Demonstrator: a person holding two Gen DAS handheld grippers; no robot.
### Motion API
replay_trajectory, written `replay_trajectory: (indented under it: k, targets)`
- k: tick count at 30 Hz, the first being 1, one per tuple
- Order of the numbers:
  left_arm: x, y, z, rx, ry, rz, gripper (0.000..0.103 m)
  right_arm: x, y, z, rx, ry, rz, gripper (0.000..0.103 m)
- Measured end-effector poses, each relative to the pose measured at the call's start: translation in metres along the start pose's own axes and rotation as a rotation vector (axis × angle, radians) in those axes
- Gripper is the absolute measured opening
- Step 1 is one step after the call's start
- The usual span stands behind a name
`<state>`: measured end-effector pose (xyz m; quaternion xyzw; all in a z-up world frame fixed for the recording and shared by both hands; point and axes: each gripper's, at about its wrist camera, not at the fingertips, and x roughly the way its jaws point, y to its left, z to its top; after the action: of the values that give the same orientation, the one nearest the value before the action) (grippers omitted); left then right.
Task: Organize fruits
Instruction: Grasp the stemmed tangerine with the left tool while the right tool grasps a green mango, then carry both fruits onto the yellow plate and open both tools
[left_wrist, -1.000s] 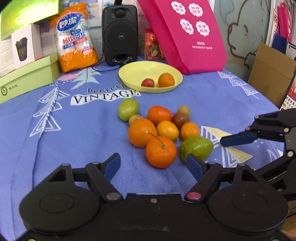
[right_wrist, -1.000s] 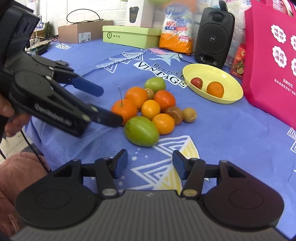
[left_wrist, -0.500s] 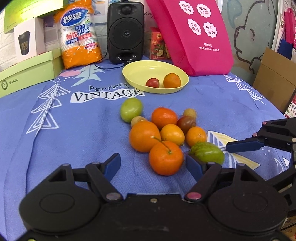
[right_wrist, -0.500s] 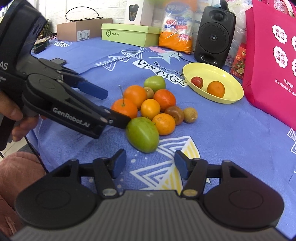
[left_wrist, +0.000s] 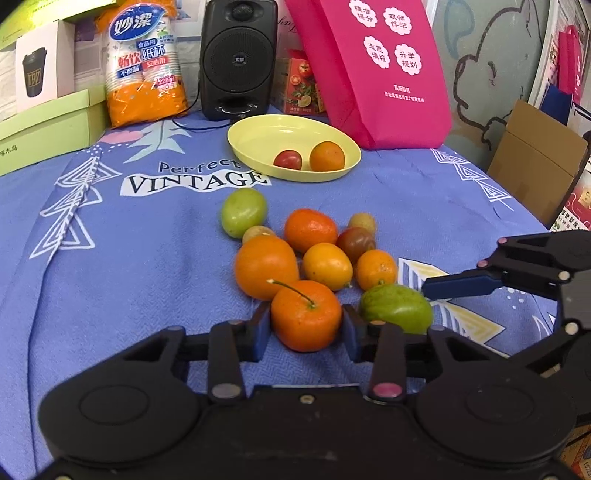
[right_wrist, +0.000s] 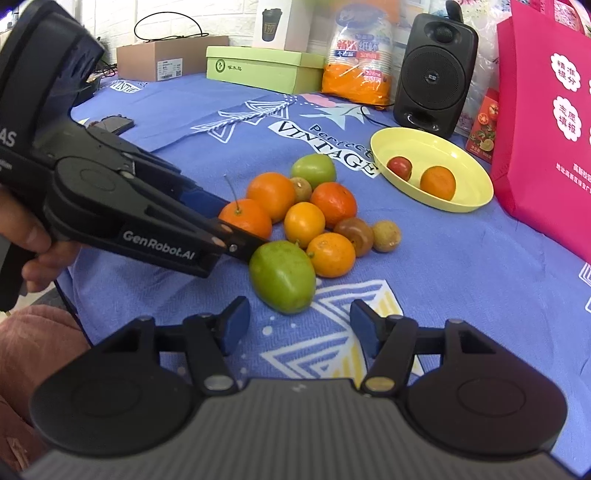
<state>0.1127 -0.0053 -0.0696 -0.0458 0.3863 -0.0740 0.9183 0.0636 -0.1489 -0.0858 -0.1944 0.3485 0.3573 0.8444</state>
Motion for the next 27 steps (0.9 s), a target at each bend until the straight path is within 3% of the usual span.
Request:
replay_trajectory:
  k: [5,7,9,27]
  targets:
    - [-0.005,0.005,-0.002,-0.034,-0.002,0.0,0.038,0.006,-0.001,0.004,0.02,-0.004,0.026,0.055]
    - [-0.007,0.008,-0.001,-0.045,-0.004,0.009,0.038,0.008,0.001,0.006,0.015,-0.01,0.041,0.044]
    - [-0.009,0.01,-0.001,-0.052,-0.005,0.016,0.038,0.009,0.004,0.008,0.009,-0.011,0.041,0.039]
    - [-0.025,-0.001,0.004,-0.01,-0.025,-0.004,0.038,-0.016,-0.003,0.0,0.028,-0.021,0.008,0.039]
